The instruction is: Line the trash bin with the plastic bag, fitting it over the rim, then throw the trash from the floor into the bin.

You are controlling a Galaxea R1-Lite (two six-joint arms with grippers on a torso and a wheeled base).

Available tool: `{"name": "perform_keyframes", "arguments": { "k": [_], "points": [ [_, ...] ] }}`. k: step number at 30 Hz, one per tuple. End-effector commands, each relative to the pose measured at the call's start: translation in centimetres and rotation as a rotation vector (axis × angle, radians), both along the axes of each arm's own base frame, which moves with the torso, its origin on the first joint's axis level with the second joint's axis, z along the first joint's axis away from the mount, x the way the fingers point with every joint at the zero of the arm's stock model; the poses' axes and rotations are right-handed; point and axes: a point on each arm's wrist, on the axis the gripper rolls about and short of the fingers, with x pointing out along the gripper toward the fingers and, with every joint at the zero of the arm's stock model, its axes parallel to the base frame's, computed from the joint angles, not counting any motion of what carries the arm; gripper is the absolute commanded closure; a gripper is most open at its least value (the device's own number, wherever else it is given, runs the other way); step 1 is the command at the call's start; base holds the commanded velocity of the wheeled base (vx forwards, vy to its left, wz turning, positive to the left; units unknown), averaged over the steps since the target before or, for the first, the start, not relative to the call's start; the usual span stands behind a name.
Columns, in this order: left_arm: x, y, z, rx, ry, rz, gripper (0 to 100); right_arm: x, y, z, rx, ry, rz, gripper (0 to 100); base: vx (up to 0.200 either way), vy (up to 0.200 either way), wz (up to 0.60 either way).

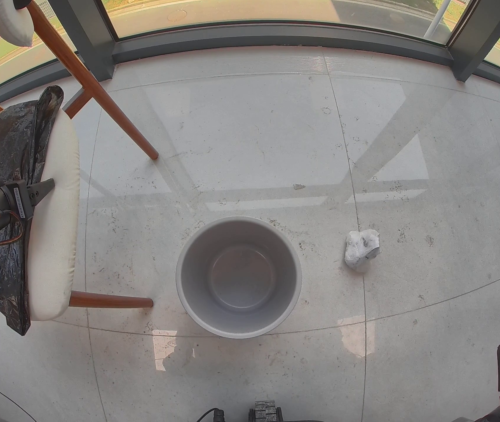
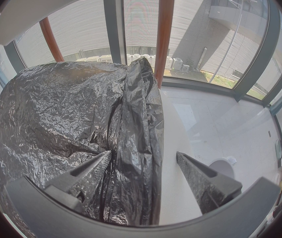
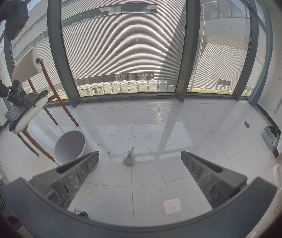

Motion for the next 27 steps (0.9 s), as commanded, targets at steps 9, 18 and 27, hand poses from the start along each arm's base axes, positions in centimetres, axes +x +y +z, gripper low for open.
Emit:
{"name": "perform_keyframes", "arguments": {
  "k": [9, 18, 27],
  "points": [
    [0.18, 0.04, 0.26, -0.048, -0.008, 0.000, 100, 0.05, 0.00, -0.50, -0.002, 0.007, 0.000, 0, 0.000, 0.000, 0.00],
    [0.18, 0.11, 0.31, -0.055, -0.010, 0.005, 100, 0.05, 0.00, -0.50, -0.002, 0.007, 0.000, 0, 0.000, 0.000, 0.00],
    [0.23, 0.09, 0.83, -0.072, -0.028, 0.009, 100, 0.04, 0.00, -0.50, -0.002, 0.005, 0.000, 0, 0.000, 0.000, 0.00]
  ]
}}
